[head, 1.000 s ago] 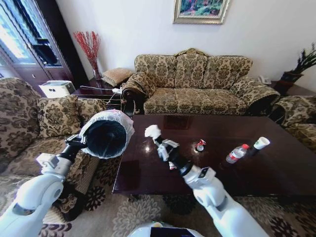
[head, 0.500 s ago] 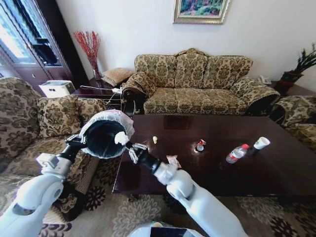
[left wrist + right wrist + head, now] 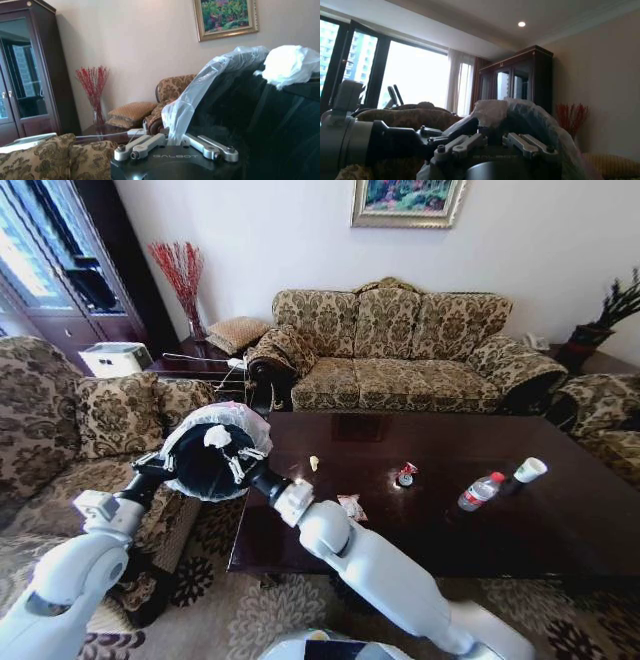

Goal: Move to the front of the table and place the trash on the table into the trash bin.

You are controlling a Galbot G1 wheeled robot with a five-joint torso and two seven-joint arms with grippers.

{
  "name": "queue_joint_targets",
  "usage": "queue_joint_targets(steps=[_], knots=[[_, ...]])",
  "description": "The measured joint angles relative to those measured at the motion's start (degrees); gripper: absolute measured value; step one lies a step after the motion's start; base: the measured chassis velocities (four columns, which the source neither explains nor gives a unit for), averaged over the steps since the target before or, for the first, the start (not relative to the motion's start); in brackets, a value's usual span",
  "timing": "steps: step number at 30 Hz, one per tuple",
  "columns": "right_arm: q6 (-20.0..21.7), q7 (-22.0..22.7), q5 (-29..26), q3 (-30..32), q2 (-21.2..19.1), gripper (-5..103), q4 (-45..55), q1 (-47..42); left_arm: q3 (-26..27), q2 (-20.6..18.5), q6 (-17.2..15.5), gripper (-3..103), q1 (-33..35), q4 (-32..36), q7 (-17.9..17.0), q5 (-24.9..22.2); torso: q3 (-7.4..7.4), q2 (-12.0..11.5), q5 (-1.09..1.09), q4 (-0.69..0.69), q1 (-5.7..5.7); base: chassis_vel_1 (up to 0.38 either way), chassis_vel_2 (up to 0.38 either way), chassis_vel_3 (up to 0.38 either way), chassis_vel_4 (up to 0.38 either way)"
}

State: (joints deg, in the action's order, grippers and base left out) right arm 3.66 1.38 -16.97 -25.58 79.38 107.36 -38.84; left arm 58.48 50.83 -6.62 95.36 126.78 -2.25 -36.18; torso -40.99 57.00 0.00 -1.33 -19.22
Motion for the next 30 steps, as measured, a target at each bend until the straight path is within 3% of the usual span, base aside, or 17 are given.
queue_joint_targets(steps=[7, 14, 15, 17, 18, 19, 22, 23, 25, 30], knots=[[0.77, 0.24, 0.48, -0.54, 0.16, 24, -0.73, -0.58, 0.0, 0.0, 0.0, 0, 0.0, 0.0, 0.0, 0.0, 0.0, 0.0, 0.0, 0.01, 0.0, 0.0, 0.0, 0.0, 0.0], [0.38, 0.99, 0.52, -1.04, 1.19, 56, -1.67, -0.67, 0.0, 0.0, 0.0, 0, 0.0, 0.0, 0.0, 0.0, 0.0, 0.0, 0.0, 0.0, 0.0, 0.0, 0.0, 0.0, 0.0], [0.38, 0.99, 0.52, -1.04, 1.19, 56, -1.67, -0.67, 0.0, 0.0, 0.0, 0, 0.0, 0.0, 0.0, 0.0, 0.0, 0.0, 0.0, 0.0, 0.0, 0.0, 0.0, 0.0, 0.0], [-1.21, 0.77, 0.53, -1.0, 1.48, 61, -2.29, -0.7, 0.0, 0.0, 0.0, 0, 0.0, 0.0, 0.0, 0.0, 0.0, 0.0, 0.0, 0.0, 0.0, 0.0, 0.0, 0.0, 0.0], [-4.42, -0.65, 0.39, -0.29, 2.01, 67, -3.45, -0.81, 0.0, 0.0, 0.0, 0, 0.0, 0.0, 0.0, 0.0, 0.0, 0.0, 0.0, 0.0, 0.0, 0.0, 0.0, 0.0, 0.0], [-4.42, -0.65, 0.39, -0.29, 2.01, 67, -3.45, -0.81, 0.0, 0.0, 0.0, 0, 0.0, 0.0, 0.0, 0.0, 0.0, 0.0, 0.0, 0.0, 0.0, 0.0, 0.0, 0.0, 0.0], [-8.55, -4.25, -1.8, 1.68, 2.19, 84, -3.49, -1.27, -0.01, 0.0, 0.0, 0, 0.0, 0.0, 0.0, 0.0, 0.0, 0.0, 0.0, 0.0, 0.0, 0.0, 0.0, 0.0, 0.0], [-8.55, -4.25, -1.8, 1.68, 2.19, 84, -3.49, -1.27, -0.01, 0.0, 0.0, 0, 0.0, 0.0, 0.0, 0.0, 0.0, 0.0, 0.0, 0.0, 0.0, 0.0, 0.0, 0.0, 0.0], [-12.93, -8.76, -3.38, 4.78, 1.43, 94, -2.32, -2.12, 0.0, 0.0, 0.0, 0, 0.0, 0.0, 0.0, 0.0, 0.01, 0.0, 0.01, -0.01, 0.0, 0.0, 0.0, 0.0, 0.0], [-15.17, -12.16, -6.37, 10.56, -2.68, 100, 3.33, -5.97, 0.0, 0.0, 0.0, 0, 0.0, 0.0, 0.0, 0.0, 0.0, 0.0, 0.01, 0.0, 0.0, 0.0, 0.0, 0.0, 0.0]])
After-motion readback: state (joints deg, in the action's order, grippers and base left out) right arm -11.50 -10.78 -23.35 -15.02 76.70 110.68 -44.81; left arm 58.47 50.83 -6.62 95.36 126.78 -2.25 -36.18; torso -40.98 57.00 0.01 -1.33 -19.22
